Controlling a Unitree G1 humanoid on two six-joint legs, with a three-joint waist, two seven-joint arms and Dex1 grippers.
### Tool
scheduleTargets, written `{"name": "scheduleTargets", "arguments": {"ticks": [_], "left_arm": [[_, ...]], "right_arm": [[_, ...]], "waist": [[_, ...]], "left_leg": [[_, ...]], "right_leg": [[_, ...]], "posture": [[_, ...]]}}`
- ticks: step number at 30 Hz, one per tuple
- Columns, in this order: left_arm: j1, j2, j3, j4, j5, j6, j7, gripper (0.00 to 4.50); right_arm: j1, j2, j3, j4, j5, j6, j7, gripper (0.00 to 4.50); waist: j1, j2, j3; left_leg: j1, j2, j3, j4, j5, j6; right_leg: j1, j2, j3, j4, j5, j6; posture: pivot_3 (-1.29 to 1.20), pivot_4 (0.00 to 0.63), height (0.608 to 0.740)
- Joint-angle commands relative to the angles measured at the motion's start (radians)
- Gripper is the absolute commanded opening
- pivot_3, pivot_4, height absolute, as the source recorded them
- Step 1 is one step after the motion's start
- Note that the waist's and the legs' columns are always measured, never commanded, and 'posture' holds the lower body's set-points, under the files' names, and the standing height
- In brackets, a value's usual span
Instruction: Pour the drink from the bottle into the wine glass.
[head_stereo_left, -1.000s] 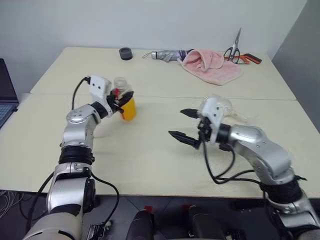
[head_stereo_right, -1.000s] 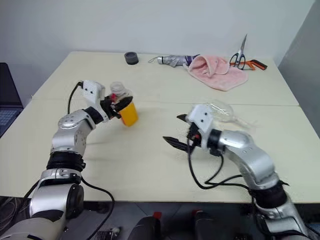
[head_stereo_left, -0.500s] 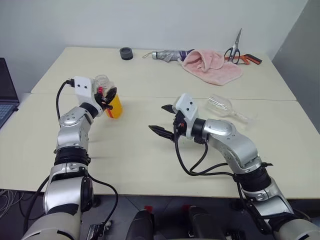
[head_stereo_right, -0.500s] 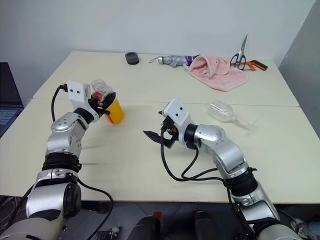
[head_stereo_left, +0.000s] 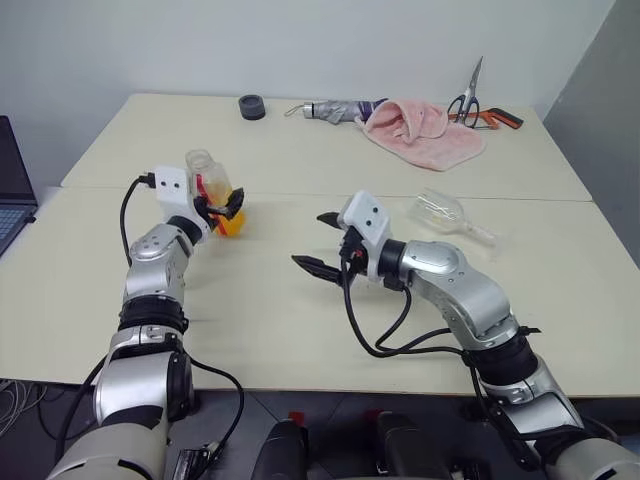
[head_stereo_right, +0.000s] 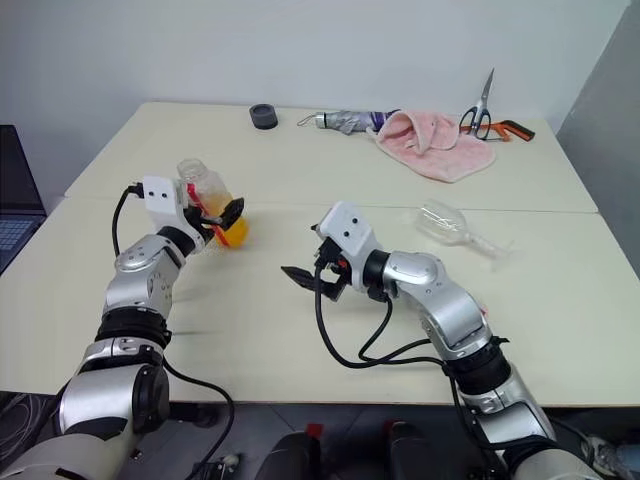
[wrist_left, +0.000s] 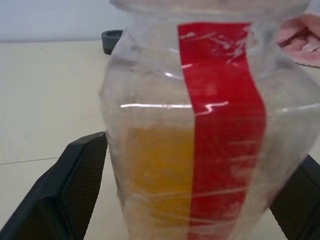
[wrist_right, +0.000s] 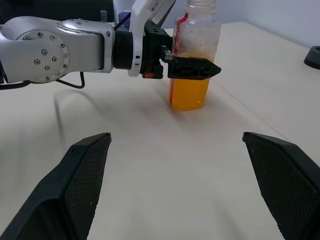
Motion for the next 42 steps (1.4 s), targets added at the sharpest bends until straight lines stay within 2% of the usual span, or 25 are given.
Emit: {"name": "scheduleTargets", "arguments": {"ticks": [1, 11, 18, 21, 24, 28, 32, 36, 42], "left_arm": [[0.022, 0.005, 0.001, -0.061, 0.007, -0.031, 0.009, 4.47], [0.258, -0.007, 0.028, -0.331, 0.002, -0.033, 0.086, 4.47], [0.441, 0.011, 0.014, -0.59, 0.011, 0.024, 0.103, 4.47], [0.535, 0.033, -0.008, -0.746, -0.045, 0.071, 0.008, 4.47], [0.6, 0.082, -0.076, -0.896, -0.12, 0.16, -0.154, 4.47], [0.586, 0.145, -0.177, -0.974, -0.135, 0.232, -0.299, 4.47], [0.503, 0.158, -0.271, -0.982, -0.121, 0.26, -0.396, 4.47], [0.405, 0.142, -0.346, -0.968, -0.086, 0.26, -0.441, 4.47], [0.343, 0.109, -0.391, -0.951, -0.047, 0.245, -0.445, 4.47]], "right_arm": [[0.007, -0.009, 0.001, -0.055, -0.001, -0.001, 0.015, 4.5], [0.131, -0.095, -0.026, -0.15, 0.014, -0.022, 0.055, 4.5], [0.262, -0.222, -0.149, -0.26, -0.005, -0.021, 0.013, 4.5], [0.307, -0.28, -0.224, -0.322, -0.016, 0.01, -0.02, 4.5], [0.329, -0.341, -0.256, -0.358, -0.059, 0.032, -0.052, 4.5], [0.303, -0.408, -0.213, -0.332, -0.183, 0.072, -0.112, 4.5], [0.207, -0.453, -0.083, -0.213, -0.381, 0.121, -0.181, 4.5], [0.096, -0.438, 0.019, -0.003, -0.544, 0.119, -0.242, 4.5], [0.049, -0.443, 0.08, 0.185, -0.678, 0.055, -0.257, 4.5]], "waist": [[0.0, 0.0, 0.0], [0.0, 0.0, 0.0], [0.001, 0.0, 0.0], [0.001, 0.0, 0.0], [0.001, 0.0, 0.0], [0.001, 0.0, 0.0], [0.0, 0.0, 0.0], [-0.002, 0.0, 0.0], [-0.001, 0.0, 0.0]], "left_leg": [[0.0, 0.0, 0.0, 0.0, 0.0, 0.0], [0.0, 0.001, 0.0, 0.0, 0.0, 0.0], [0.0, 0.002, -0.001, 0.0, 0.0, 0.0], [0.001, 0.002, 0.0, -0.001, 0.0, 0.0], [0.001, 0.002, 0.0, -0.001, 0.0, 0.0], [0.002, 0.0, 0.001, -0.001, 0.0, 0.0], [0.003, 0.0, 0.003, -0.001, 0.0, 0.0], [0.003, 0.0, 0.004, -0.001, 0.0, 0.0], [0.002, 0.0, 0.005, -0.002, 0.0, 0.0]], "right_leg": [[0.0, 0.0, 0.0, 0.0, 0.0, 0.0], [0.0, -0.002, 0.0, 0.0, 0.0, 0.0], [0.001, -0.003, 0.001, 0.0, 0.0, 0.0], [0.001, -0.003, 0.001, -0.001, 0.0, 0.0], [0.001, -0.002, 0.001, -0.001, 0.0, 0.0], [0.002, 0.0, 0.001, -0.001, 0.0, 0.001], [0.002, 0.003, 0.003, -0.001, 0.0, 0.001], [0.002, 0.003, 0.004, -0.001, 0.0, 0.0], [0.001, 0.002, 0.005, -0.003, 0.0, 0.0]], "posture": [[0.0, 0.15, 0.74], [0.0, 0.15, 0.74], [0.0, 0.15, 0.74], [0.0, 0.15, 0.74], [0.0, 0.15, 0.74], [0.0, 0.15, 0.74], [0.0, 0.15, 0.74], [0.0, 0.15, 0.74], [0.0, 0.15, 0.74]]}}
